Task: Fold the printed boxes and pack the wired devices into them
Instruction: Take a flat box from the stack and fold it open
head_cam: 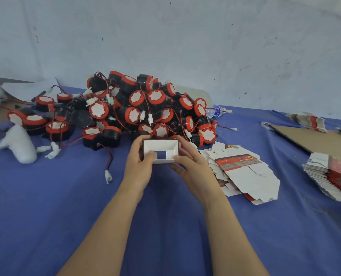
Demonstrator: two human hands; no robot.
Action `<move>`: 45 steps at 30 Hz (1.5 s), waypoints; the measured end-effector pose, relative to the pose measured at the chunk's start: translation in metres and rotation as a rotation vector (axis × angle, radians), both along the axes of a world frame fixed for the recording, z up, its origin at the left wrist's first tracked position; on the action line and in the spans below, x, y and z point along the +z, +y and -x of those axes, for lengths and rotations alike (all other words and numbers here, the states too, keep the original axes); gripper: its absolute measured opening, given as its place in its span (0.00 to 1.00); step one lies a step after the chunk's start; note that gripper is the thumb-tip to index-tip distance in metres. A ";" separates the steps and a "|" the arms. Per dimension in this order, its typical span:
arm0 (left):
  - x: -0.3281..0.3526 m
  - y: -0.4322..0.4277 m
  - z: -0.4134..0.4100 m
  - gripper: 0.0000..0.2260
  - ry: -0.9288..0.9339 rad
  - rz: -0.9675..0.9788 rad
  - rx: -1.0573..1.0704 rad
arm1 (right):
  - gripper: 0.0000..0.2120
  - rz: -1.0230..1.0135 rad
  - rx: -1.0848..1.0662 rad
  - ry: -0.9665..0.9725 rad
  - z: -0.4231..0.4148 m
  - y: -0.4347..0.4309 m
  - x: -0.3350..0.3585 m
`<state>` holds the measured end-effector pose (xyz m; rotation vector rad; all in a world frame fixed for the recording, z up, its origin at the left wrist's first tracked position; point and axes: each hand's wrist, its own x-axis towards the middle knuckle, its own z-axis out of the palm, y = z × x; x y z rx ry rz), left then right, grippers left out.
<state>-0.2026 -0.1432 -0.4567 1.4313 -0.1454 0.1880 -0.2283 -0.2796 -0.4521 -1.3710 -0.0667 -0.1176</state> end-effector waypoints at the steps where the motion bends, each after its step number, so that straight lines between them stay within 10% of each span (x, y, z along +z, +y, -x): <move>1: 0.000 0.000 0.000 0.21 0.002 0.026 0.014 | 0.24 0.034 0.006 -0.026 0.001 0.001 0.001; 12: 0.005 -0.005 0.004 0.19 0.001 0.217 -0.080 | 0.12 0.199 -0.313 -0.127 -0.004 0.027 -0.005; 17: -0.003 -0.023 0.012 0.15 -0.188 -0.116 -0.055 | 0.08 0.210 -0.593 -0.095 -0.007 0.023 -0.010; 29: -0.007 -0.022 0.012 0.25 -0.177 -0.078 0.063 | 0.22 0.110 -0.435 -0.048 -0.004 0.037 -0.009; 35: -0.005 -0.019 0.006 0.15 -0.114 -0.016 0.073 | 0.15 -0.162 -0.321 -0.036 -0.004 0.032 -0.002; 40: -0.003 -0.017 0.003 0.17 0.076 0.208 0.029 | 0.36 -0.051 -0.277 0.096 -0.003 0.027 0.001; 45: -0.001 -0.019 0.005 0.17 0.151 0.133 -0.098 | 0.18 0.036 -0.120 -0.098 0.001 0.028 0.005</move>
